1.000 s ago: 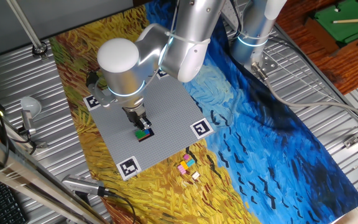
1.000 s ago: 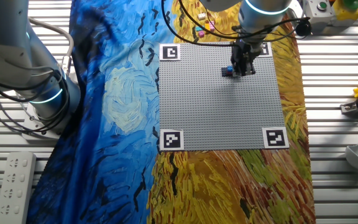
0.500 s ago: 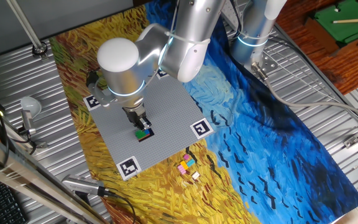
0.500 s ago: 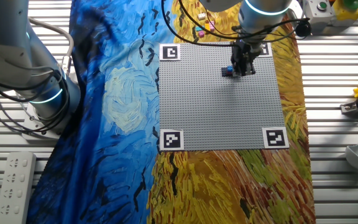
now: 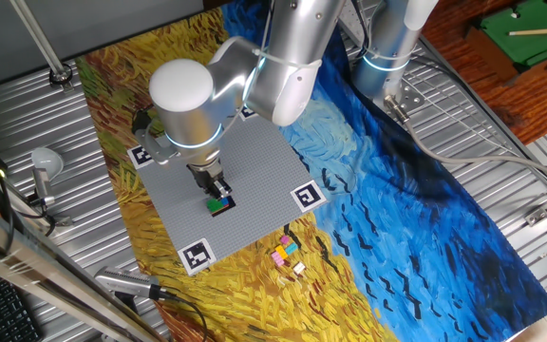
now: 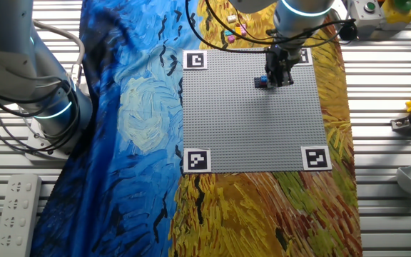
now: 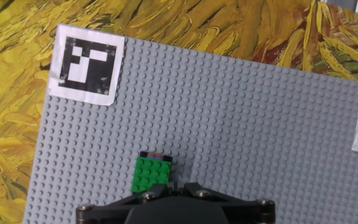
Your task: Stack small Lego blocks one on top of the other
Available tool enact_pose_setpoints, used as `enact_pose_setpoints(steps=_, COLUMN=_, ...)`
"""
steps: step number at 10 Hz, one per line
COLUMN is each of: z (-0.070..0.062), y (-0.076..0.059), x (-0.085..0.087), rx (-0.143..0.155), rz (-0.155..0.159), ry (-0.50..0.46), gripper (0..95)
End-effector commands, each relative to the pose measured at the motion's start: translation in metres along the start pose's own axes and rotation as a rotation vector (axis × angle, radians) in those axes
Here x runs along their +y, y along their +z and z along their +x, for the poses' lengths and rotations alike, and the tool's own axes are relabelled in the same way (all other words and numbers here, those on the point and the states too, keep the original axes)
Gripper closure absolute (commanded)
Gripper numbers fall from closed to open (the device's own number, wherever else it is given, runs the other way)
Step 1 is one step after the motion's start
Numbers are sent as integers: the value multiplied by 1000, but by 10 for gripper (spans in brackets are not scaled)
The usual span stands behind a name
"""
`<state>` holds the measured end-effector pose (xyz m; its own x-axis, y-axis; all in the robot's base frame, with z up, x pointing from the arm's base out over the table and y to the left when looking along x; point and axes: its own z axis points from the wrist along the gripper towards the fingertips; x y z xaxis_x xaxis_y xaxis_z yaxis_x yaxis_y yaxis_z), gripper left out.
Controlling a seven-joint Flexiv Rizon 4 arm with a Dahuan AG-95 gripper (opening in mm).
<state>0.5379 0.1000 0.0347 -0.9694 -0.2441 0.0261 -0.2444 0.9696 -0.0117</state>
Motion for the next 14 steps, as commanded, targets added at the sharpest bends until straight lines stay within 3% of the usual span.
enact_pose_setpoints(steps=1, z=3, y=-2, x=-3, rx=-1, rz=4, ry=-15, gripper=950)
enact_pose_setpoints(steps=4, z=6, y=-5, x=-7, rx=-2, rz=4, ry=-31, gripper=950)
enact_pose_setpoints(steps=8, z=-6, y=-18, x=1, rx=-3, rz=-24, ry=-21, gripper=950)
enact_pose_setpoints(steps=14, z=-17, y=-13, x=16, rx=-11, rz=-43, ry=-28, gripper=950)
